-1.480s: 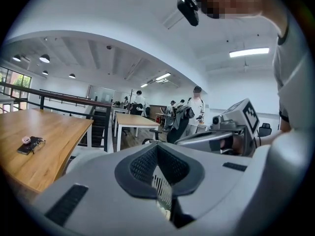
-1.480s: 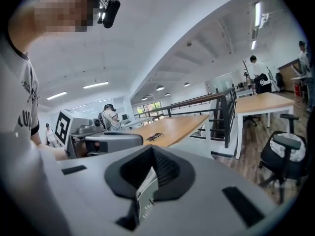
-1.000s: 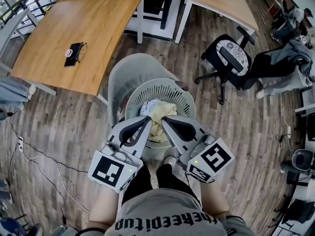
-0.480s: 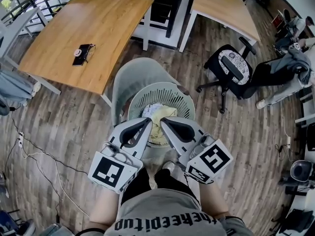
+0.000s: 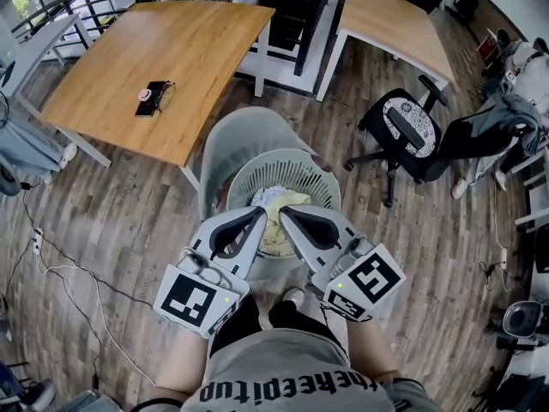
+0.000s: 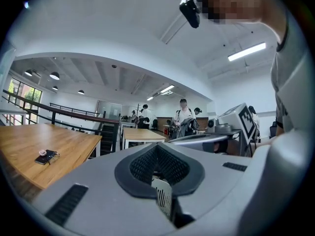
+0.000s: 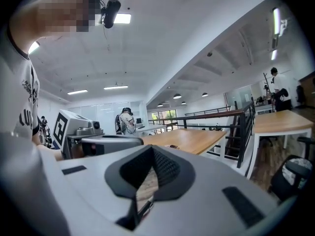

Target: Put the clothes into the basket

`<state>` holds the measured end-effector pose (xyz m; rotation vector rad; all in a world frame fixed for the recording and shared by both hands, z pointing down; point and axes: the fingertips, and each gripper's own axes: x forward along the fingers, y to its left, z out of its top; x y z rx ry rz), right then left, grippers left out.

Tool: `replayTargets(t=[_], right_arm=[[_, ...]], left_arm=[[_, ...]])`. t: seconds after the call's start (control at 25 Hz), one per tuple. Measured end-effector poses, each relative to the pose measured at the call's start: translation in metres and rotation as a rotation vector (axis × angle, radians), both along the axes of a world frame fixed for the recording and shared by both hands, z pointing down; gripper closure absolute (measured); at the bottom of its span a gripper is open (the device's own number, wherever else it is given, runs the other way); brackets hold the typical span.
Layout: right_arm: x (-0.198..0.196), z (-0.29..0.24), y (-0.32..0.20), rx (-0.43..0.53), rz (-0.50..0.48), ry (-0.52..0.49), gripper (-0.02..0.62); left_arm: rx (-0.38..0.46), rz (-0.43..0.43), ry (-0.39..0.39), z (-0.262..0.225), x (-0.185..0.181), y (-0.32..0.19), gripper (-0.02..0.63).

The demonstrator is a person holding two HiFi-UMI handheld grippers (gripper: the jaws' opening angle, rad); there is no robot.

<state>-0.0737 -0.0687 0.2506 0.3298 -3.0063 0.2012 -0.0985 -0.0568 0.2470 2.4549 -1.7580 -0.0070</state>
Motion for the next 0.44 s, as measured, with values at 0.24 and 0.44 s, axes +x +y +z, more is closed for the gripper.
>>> replayTargets(t=[0.24,0.44], right_arm=[[0.0012,-0.0048,0.0035,0.015,0.002,-0.002,0.586],[0.0034,-0.0076,0.0047,0.023,0.008,-0.002,0.586]], left_arm=[[0.014,0.009,0.002,-0.0058,0.0020,0.0015,0.592],[0.021,0.022,0.001,-0.0092,0.0067,0.0028,0.592]])
